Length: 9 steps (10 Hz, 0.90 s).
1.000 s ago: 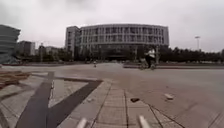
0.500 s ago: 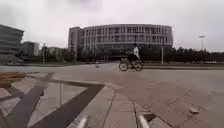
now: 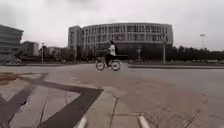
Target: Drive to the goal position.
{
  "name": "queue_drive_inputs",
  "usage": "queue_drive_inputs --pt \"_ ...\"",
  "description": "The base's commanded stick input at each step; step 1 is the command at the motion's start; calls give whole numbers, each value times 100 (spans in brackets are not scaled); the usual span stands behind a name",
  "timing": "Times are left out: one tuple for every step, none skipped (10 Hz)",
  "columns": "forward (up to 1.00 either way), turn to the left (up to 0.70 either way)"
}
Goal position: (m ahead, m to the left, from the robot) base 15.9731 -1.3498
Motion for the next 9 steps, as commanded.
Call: queue_drive_inputs --pt "100 -2" --pt "100 -2" --pt "100 -2" --pt "100 -2" --pt "100 -2" --pt "100 -2" --pt "100 -2" --pt "100 -2" --pt "100 -2"
